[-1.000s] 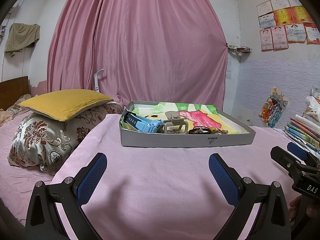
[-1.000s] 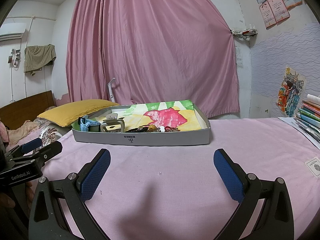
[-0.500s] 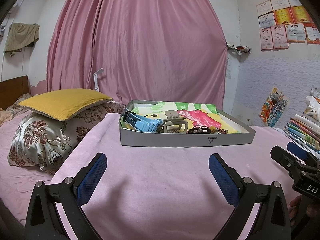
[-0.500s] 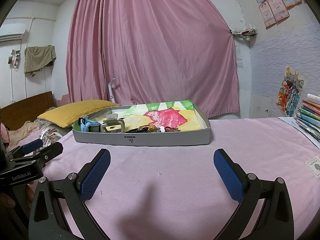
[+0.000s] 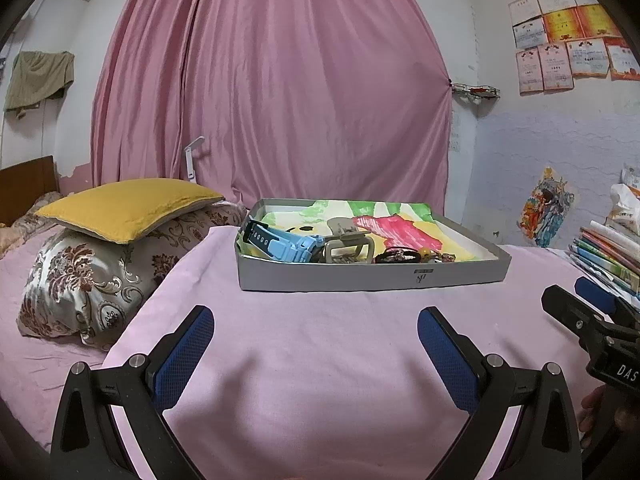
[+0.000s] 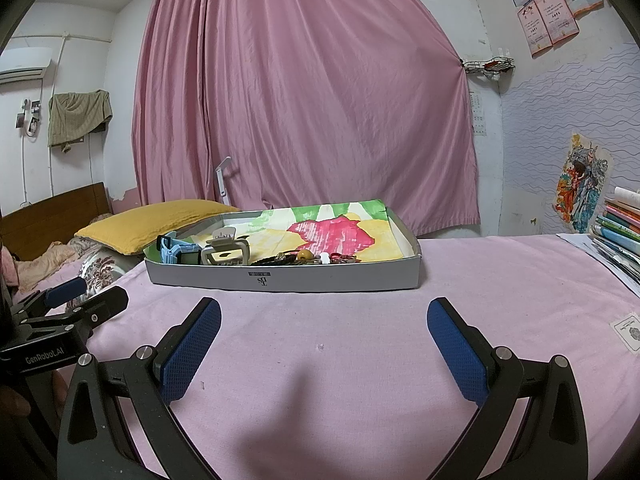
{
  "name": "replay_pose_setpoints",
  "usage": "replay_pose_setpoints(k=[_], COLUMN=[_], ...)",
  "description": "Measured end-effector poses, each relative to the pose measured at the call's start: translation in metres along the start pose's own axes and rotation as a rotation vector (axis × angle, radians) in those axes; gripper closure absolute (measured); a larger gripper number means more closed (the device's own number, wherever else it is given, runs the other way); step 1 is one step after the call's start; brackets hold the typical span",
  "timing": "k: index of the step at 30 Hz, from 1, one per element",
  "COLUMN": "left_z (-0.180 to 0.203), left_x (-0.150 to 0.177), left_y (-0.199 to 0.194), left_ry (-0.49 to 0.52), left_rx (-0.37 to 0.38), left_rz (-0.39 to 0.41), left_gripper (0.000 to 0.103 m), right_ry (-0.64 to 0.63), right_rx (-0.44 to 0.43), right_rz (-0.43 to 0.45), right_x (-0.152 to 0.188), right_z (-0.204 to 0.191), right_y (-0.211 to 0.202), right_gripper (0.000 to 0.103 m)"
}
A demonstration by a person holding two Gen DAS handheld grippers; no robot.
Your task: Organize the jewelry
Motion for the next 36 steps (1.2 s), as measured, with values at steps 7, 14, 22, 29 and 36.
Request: replay_pose_setpoints(k=[7, 14, 22, 29, 36], left_z=[0.0002, 0.0001, 0.0, 0.0004, 0.0006], left_x=[-0.0008, -0.0011, -0.0014, -0.0027, -0.0028], left_y=[0.0002, 0.0006, 0.0007, 0.0001, 0.0002], left_ry=[0.0, -0.001, -0.008, -0.009, -0.01], left_rx=[0.001, 0.003, 0.007, 0.01, 0.013], left_rz=[-0.001, -0.002, -0.006, -0.006, -0.006], left_gripper=[0.001, 0.001, 0.001, 0.001, 0.001], right_ry=[0.0, 0.0, 0.0, -0.001, 0.0], right_rx=[0.0, 0.0, 0.0, 0.0, 0.001], right_rz=[-0.001, -0.001, -0.001, -0.001, -0.001], right_x=[-0.0002, -0.0003, 0.0, 0.0002, -0.0004], right_z=[0.0003, 0.0004, -0.0001, -0.0003, 0.0002], right_y=[-0.0002, -0.0001, -0.0001, -0.0002, -0.0005], right_gripper=[0.002, 0.002, 0.002, 0.002, 0.002])
Point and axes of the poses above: each gripper's, at about its wrist camera, not at the fingertips, and y roughly the way its jaws point, z to its right, x to its underside, the point moved 5 cm from there along y, roughly the way its jaws point, and after that the axes turned 8 degrees about -x, right-handed, at the moved point
